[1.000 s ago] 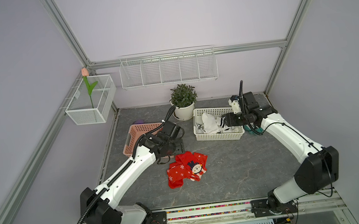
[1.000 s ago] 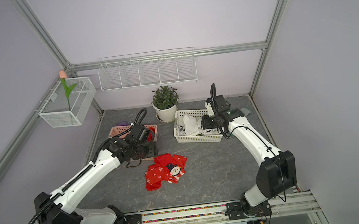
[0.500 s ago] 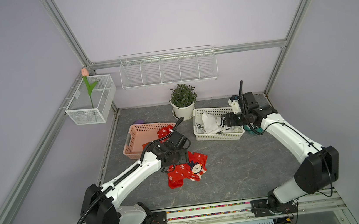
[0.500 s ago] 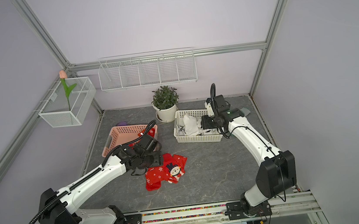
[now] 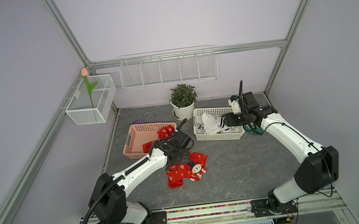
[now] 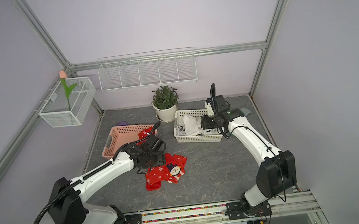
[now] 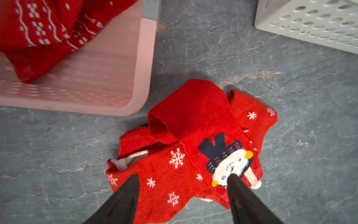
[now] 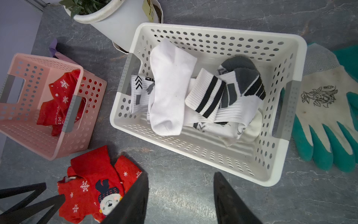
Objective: Sort the socks into the basket by color
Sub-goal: Pick up the sock at the center of the board.
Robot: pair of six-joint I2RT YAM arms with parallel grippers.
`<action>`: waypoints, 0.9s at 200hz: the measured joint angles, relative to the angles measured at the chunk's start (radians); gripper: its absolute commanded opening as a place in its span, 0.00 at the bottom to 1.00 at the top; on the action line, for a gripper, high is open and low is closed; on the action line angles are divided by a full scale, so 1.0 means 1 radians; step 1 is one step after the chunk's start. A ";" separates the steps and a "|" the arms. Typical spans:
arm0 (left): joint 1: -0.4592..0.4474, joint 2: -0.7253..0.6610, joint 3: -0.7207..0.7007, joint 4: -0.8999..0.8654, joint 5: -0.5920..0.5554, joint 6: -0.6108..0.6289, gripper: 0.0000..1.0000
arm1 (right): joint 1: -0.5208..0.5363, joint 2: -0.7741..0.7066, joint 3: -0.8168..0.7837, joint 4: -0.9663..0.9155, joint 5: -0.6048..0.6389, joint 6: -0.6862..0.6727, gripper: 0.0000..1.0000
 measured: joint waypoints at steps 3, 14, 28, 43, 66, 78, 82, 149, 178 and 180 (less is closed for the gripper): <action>0.000 0.006 0.000 0.003 0.000 0.000 0.71 | 0.000 0.000 0.000 0.000 0.000 0.000 0.56; 0.000 0.035 0.000 0.016 0.003 0.000 0.70 | 0.000 0.001 0.000 0.000 0.000 0.000 0.56; 0.000 0.067 0.000 0.028 0.008 0.002 0.68 | 0.000 0.002 0.000 0.000 0.000 0.000 0.56; 0.000 0.099 0.003 0.037 0.010 0.003 0.68 | 0.000 0.006 0.000 -0.001 0.000 0.000 0.56; 0.000 0.134 0.016 0.041 0.010 0.003 0.67 | 0.001 0.008 0.000 -0.001 0.000 0.000 0.56; 0.000 0.148 0.024 0.042 0.010 0.004 0.65 | 0.001 0.008 0.000 -0.001 0.000 0.000 0.56; 0.000 0.154 0.027 0.043 0.010 0.007 0.64 | 0.001 0.008 0.001 -0.002 0.000 0.000 0.56; 0.000 0.209 0.059 0.062 0.010 0.021 0.58 | 0.001 0.008 0.001 -0.002 0.000 0.000 0.56; 0.000 0.216 0.059 0.063 0.010 0.021 0.58 | 0.001 0.008 0.001 -0.002 0.000 0.000 0.56; 0.000 0.216 0.059 0.063 0.010 0.021 0.58 | 0.001 0.008 0.001 -0.002 0.000 0.000 0.56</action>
